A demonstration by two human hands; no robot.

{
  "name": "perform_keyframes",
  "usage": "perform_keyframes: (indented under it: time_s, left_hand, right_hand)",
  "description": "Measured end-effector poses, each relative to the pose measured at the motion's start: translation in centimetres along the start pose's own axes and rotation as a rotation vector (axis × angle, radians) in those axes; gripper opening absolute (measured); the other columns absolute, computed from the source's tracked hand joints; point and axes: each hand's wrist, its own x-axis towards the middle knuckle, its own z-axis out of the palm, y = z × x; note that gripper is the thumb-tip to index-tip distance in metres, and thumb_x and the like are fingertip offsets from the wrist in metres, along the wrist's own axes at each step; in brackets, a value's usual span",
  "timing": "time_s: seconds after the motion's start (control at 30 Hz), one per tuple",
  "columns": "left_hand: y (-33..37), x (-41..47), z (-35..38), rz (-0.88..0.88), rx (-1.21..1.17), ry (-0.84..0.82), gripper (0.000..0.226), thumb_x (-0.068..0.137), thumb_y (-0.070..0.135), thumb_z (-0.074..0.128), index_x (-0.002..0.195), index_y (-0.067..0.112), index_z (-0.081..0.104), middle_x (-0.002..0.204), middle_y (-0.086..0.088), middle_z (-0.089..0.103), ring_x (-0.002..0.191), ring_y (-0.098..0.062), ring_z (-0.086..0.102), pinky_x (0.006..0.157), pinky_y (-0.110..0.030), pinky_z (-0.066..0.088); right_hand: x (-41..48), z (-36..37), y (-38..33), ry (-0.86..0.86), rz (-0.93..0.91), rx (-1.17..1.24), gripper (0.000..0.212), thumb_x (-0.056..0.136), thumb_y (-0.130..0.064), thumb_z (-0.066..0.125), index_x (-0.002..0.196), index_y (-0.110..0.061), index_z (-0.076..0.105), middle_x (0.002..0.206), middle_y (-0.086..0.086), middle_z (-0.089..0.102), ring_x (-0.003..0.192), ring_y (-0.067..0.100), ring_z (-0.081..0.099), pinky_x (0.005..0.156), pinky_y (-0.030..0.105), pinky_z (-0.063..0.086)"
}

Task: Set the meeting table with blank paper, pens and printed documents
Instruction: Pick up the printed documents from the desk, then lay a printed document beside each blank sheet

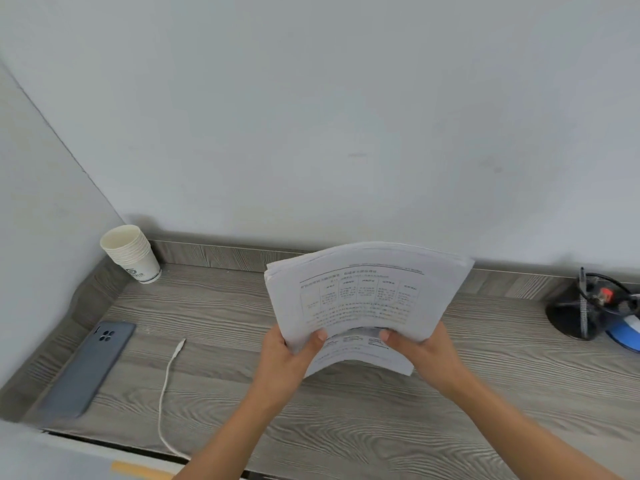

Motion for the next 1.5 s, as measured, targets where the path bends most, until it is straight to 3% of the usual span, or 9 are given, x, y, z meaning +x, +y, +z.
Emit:
perform_keyframes:
  time_s: [0.1,0.2,0.33,0.43,0.63,0.73,0.93,1.23,1.5]
  left_hand:
    - [0.3,0.3,0.0,-0.023,0.050,-0.009,0.027,0.089,0.015,0.065,0.108,0.035,0.067,0.108,0.018,0.073,0.103,-0.003,0.067,0.083,-0.028,0.058]
    - [0.7,0.4,-0.3,-0.120,-0.004,-0.005,0.020,0.091,0.014,0.063,0.107,0.024,0.069,0.107,0.001,0.075,0.095,-0.015,0.072,0.080,-0.040,0.060]
    - [0.7,-0.8,-2.4,-0.464,-0.350,-0.075,0.025,0.091,0.007,0.059,0.115,0.010,0.064,0.110,-0.011,0.073,0.098,-0.031,0.071,0.078,-0.046,0.059]
    - [-0.6,-3.4,-3.7,-0.593,-0.476,-0.105,0.031,0.088,0.000,0.056,0.119,0.005,0.061,0.110,-0.017,0.073,0.097,-0.036,0.070,0.074,-0.045,0.059]
    - [-3.8,-8.5,-3.9,-0.573,-0.477,0.149,0.036,0.086,-0.001,0.061,0.121,0.007,0.062,0.112,-0.015,0.072,0.103,-0.037,0.068,0.090,-0.056,0.052]
    - [-4.0,-10.8,-3.9,-0.526,-0.390,0.311,0.029,0.086,0.000,0.064,0.113,0.009,0.066,0.105,-0.009,0.075,0.095,-0.029,0.072,0.080,-0.044,0.057]
    - [-3.0,-15.8,-2.1,-0.535,-0.333,0.568,0.022,0.085,0.009,0.069,0.106,0.014,0.069,0.099,-0.005,0.077,0.088,-0.025,0.074,0.077,-0.044,0.058]
    - [-0.7,-29.7,4.1,-0.606,-0.559,1.026,0.024,0.092,0.023,0.057,0.113,0.015,0.065,0.103,-0.009,0.076,0.093,-0.030,0.073,0.084,-0.048,0.057]
    - [1.7,-45.7,10.1,-0.427,-0.774,1.509,0.030,0.094,0.022,0.052,0.116,0.006,0.063,0.107,-0.020,0.073,0.098,-0.039,0.070,0.089,-0.054,0.053]
  right_hand:
    - [0.4,0.3,-0.3,0.027,0.037,-0.051,0.029,0.088,-0.011,0.069,0.104,-0.036,0.068,0.100,-0.027,0.073,0.097,-0.006,0.067,0.072,0.011,0.053]
    - [0.3,0.5,-1.3,0.031,0.068,-0.108,0.024,0.088,-0.015,0.069,0.093,-0.038,0.068,0.087,-0.032,0.072,0.085,-0.007,0.069,0.067,0.012,0.054]
    - [-0.8,0.5,-2.0,-0.069,0.205,0.050,0.021,0.088,-0.012,0.068,0.108,-0.017,0.071,0.104,-0.003,0.077,0.094,0.019,0.073,0.081,0.042,0.060]
    - [-2.2,1.4,-2.0,-0.202,0.305,0.090,0.025,0.089,-0.012,0.066,0.113,-0.012,0.070,0.109,0.002,0.076,0.097,0.026,0.073,0.082,0.046,0.058]
    - [-4.1,4.6,-0.4,-0.257,0.447,0.117,0.023,0.086,-0.012,0.067,0.109,-0.011,0.070,0.102,0.004,0.077,0.089,0.027,0.075,0.073,0.039,0.061]
    - [-4.7,5.4,0.1,-0.317,0.463,0.139,0.027,0.084,-0.017,0.070,0.111,-0.012,0.070,0.104,0.004,0.077,0.092,0.027,0.074,0.078,0.042,0.060]
    - [-5.2,6.3,0.6,-0.454,0.392,0.107,0.018,0.086,-0.010,0.068,0.103,-0.016,0.071,0.100,-0.001,0.078,0.087,0.019,0.075,0.070,0.031,0.060]
    - [-9.6,8.1,1.8,-0.987,0.503,0.030,0.021,0.092,-0.013,0.059,0.111,-0.010,0.069,0.104,0.008,0.077,0.093,0.027,0.074,0.074,0.035,0.061]
    - [-21.0,14.0,-1.4,-1.440,0.468,-0.039,0.028,0.084,-0.018,0.065,0.111,-0.014,0.070,0.107,0.008,0.076,0.096,0.028,0.073,0.086,0.045,0.056]
